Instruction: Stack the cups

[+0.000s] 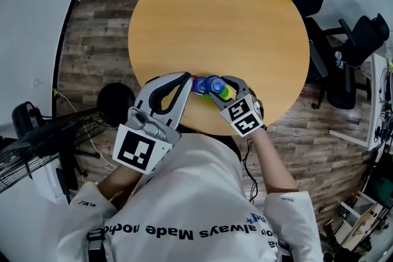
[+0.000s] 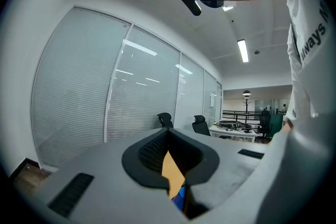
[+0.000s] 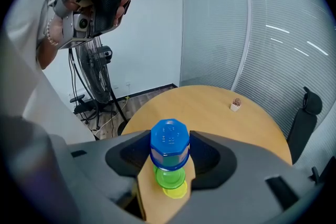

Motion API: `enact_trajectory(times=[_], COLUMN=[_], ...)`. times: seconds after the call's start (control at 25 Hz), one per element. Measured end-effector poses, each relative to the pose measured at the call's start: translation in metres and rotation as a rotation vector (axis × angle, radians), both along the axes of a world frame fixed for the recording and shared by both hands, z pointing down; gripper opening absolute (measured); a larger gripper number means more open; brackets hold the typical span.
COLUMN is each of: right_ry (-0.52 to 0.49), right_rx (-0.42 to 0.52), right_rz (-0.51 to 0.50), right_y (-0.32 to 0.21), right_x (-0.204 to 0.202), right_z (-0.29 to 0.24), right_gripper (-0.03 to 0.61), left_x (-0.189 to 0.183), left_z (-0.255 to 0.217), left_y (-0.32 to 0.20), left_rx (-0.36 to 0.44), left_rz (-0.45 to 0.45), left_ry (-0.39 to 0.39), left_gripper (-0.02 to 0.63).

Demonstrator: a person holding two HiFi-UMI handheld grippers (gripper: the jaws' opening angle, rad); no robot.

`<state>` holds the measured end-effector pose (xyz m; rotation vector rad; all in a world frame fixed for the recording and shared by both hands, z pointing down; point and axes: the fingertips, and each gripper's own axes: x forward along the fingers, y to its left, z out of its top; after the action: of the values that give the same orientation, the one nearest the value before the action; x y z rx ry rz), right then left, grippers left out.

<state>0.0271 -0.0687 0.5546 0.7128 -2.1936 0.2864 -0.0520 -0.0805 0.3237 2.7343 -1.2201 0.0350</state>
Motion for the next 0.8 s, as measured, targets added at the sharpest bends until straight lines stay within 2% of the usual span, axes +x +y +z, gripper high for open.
enact_trajectory(times=[0.36, 0.52, 0.8], right_ry=[-0.001, -0.037, -0.155], right_rx=[-0.004, 0.013, 0.082], right_rz=[-0.004, 0.009, 0.105], right_y=[0.007, 0.005, -0.002], right_x=[-0.001, -0.004, -0.001], right_z=[0.004, -0.011, -0.06], right_gripper=[0.261, 0.261, 0.258], left_x=[-0.002, -0.002, 0.002], left_z=[0.0, 0.0, -0.002], left_y=[0.002, 0.0, 0.001], left_rx=[-0.001, 0.002, 0.019], left_rz=[0.009, 0.015, 0.039], left_ry=[-0.001, -0.002, -0.018], left_gripper=[0.024, 0.023, 0.023])
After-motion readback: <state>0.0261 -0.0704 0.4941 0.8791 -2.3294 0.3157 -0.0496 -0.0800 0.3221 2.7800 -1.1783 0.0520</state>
